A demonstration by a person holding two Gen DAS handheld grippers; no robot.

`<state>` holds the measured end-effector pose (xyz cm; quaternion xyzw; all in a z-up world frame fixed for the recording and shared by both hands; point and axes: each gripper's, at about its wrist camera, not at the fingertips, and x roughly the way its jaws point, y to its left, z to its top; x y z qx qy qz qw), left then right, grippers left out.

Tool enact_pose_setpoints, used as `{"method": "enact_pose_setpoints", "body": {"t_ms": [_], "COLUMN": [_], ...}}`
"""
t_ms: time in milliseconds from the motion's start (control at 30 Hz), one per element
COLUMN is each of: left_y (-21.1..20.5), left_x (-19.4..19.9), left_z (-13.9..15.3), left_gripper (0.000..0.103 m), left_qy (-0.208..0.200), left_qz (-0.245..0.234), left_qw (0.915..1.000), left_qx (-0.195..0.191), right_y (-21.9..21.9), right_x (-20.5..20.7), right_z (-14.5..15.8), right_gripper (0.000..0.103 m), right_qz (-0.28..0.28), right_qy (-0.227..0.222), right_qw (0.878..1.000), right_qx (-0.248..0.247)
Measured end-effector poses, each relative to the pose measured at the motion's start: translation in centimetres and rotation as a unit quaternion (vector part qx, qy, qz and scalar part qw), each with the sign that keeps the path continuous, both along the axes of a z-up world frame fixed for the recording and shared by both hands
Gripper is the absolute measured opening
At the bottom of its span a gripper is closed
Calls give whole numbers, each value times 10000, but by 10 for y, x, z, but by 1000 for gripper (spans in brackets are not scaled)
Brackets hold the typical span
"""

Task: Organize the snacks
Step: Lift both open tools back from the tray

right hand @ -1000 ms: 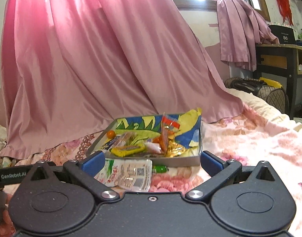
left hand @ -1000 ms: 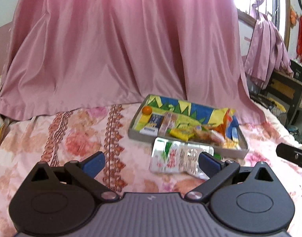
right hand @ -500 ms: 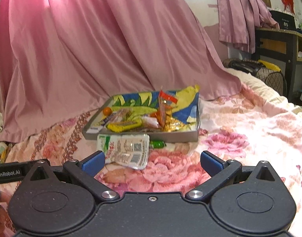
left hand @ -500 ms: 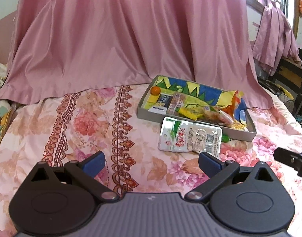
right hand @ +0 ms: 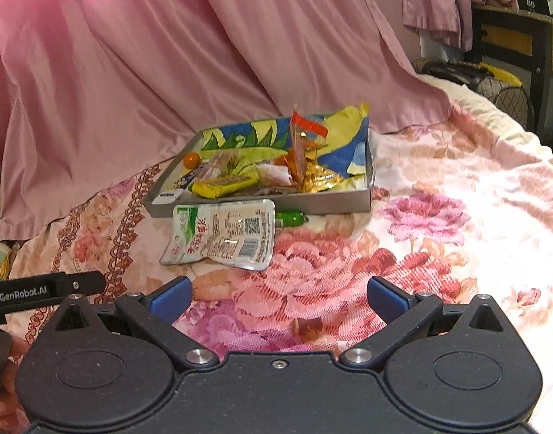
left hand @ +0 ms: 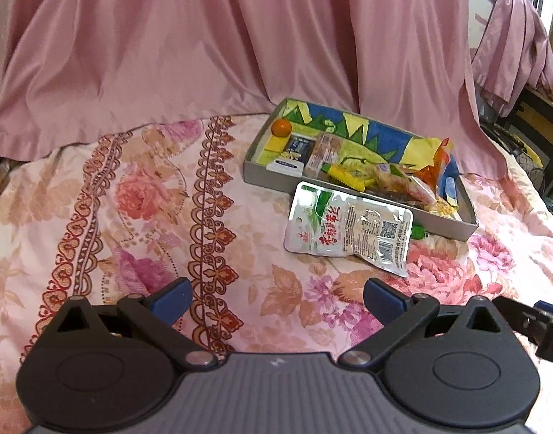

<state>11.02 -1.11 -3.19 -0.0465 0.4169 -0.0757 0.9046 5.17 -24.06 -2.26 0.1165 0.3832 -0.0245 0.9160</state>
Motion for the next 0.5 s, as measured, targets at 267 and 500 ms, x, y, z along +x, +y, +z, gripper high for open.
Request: {"method": "enact_pose_setpoints", "body": {"t_ms": [267, 500], "left_y": [-3, -6], "left_x": [34, 69], "left_z": [-8, -26], "left_gripper": [103, 103], "left_qy": [138, 221], "left_qz": [-385, -676], "left_qw": [9991, 9974], "left_qx": [52, 136], "right_y": [4, 8], "right_x": [24, 54], "right_z": [-3, -11], "right_gripper": [102, 102], "right_qz": [610, 1420], "right_qy": [211, 190], "right_qw": [9979, 9888], "right_qx": [-106, -407]}}
